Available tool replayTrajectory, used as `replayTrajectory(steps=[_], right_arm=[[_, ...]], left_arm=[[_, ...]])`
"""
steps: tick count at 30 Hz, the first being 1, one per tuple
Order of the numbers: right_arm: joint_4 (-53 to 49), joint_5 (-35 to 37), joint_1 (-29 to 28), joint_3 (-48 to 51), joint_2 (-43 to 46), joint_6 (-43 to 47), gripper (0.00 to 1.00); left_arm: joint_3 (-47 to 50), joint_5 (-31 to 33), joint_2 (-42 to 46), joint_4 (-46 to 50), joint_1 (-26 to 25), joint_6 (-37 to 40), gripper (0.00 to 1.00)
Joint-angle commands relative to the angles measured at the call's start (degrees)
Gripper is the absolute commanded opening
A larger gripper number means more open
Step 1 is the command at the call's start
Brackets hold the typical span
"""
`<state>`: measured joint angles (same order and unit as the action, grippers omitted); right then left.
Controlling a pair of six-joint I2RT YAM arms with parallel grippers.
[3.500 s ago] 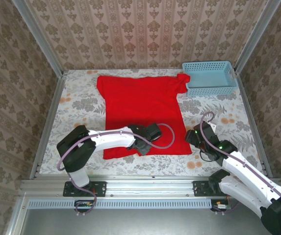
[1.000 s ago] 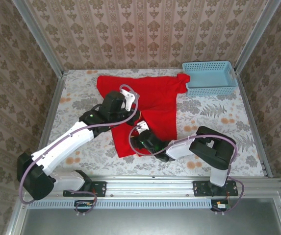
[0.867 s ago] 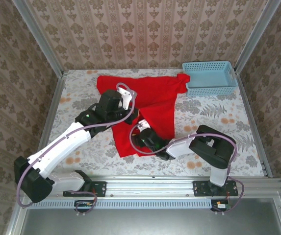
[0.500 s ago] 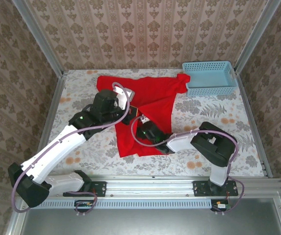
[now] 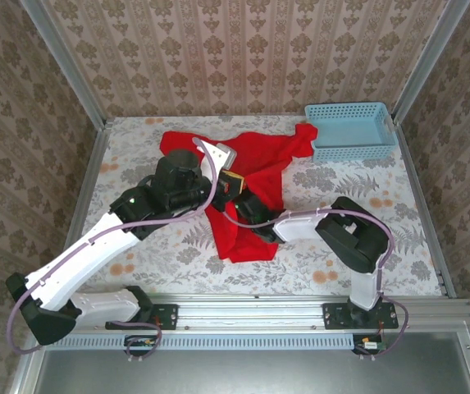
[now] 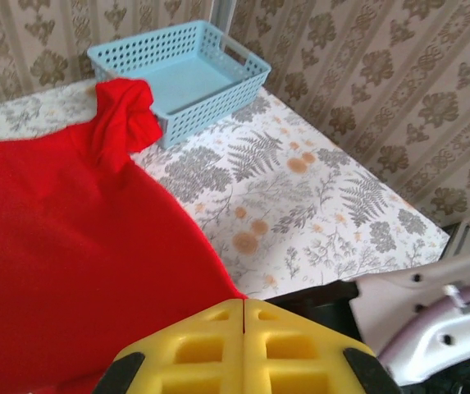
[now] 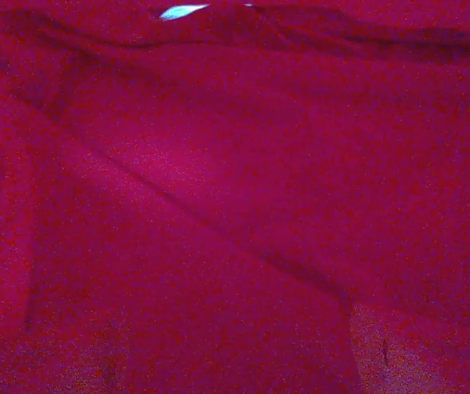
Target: Fold the inside-out t-shirt
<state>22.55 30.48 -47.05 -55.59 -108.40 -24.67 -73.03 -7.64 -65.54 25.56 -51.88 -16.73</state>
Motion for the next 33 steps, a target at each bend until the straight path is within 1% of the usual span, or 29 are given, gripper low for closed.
replayTrajectory(steps=[1,9,10,12,13,14,17,19,20,21,22,25,27,30,33], right_arm=[[-5.24,-2.48,2.38,-3.34,-1.69,-4.75,0.73],[-10.28,-7.95,5.97,-7.92,-3.60,-7.10,0.77],[-10.67,-9.06,6.24,-8.18,-3.73,-7.27,0.77],[-10.52,-11.57,6.68,-7.45,-3.24,-7.54,0.77],[-10.21,-11.79,6.77,-6.84,-2.96,-8.13,0.79],[-10.40,-11.80,7.02,-6.30,-2.70,-9.48,0.81],[-13.94,-13.32,8.53,-8.39,-3.68,-12.29,0.81],[-18.05,-11.36,8.59,-12.23,-5.48,-11.83,0.81],[-20.02,-10.51,8.64,-14.19,-6.30,-11.77,0.82],[-22.39,-8.97,8.56,-16.42,-7.25,-12.08,0.89],[-25.29,-7.51,8.61,-18.59,-8.12,-12.71,0.99],[-28.43,-5.98,8.64,-23.45,-10.41,-12.83,1.00],[-30.25,-5.41,8.66,-26.33,-11.85,-13.33,1.00],[-35.61,-4.52,8.83,-32.00,-14.81,-14.48,1.00],[-40.12,-3.70,8.95,-37.08,-17.75,-15.48,1.00]], left_arm=[[-2.76,3.07,0.37,-1.45,-1.16,1.24,0.00],[-4.29,7.12,-0.17,-1.13,-2.78,2.49,0.00],[-4.22,8.00,0.03,-1.05,-2.73,2.79,0.00],[-4.22,12.17,0.69,0.12,-2.63,3.44,0.00],[-4.17,13.10,1.05,0.60,-2.49,3.75,0.00],[-4.06,12.98,1.43,0.72,-2.28,4.14,0.00],[-3.77,10.08,1.60,-0.39,-2.44,4.02,0.00],[-4.54,9.68,0.70,-0.86,-3.41,4.05,0.00],[-5.08,10.82,0.23,-0.78,-4.24,4.44,0.00],[-5.84,13.13,-0.38,-0.41,-5.40,5.10,0.00],[-6.61,15.57,-0.97,0.11,-6.52,5.70,0.00],[-8.30,18.96,-1.94,0.74,-8.54,6.62,0.00],[-9.02,19.72,-2.18,0.49,-9.60,6.97,0.00],[-10.37,20.33,-2.56,-0.23,-11.77,7.47,0.00],[-12.23,22.81,-3.34,-0.62,-14.49,8.66,0.00]])
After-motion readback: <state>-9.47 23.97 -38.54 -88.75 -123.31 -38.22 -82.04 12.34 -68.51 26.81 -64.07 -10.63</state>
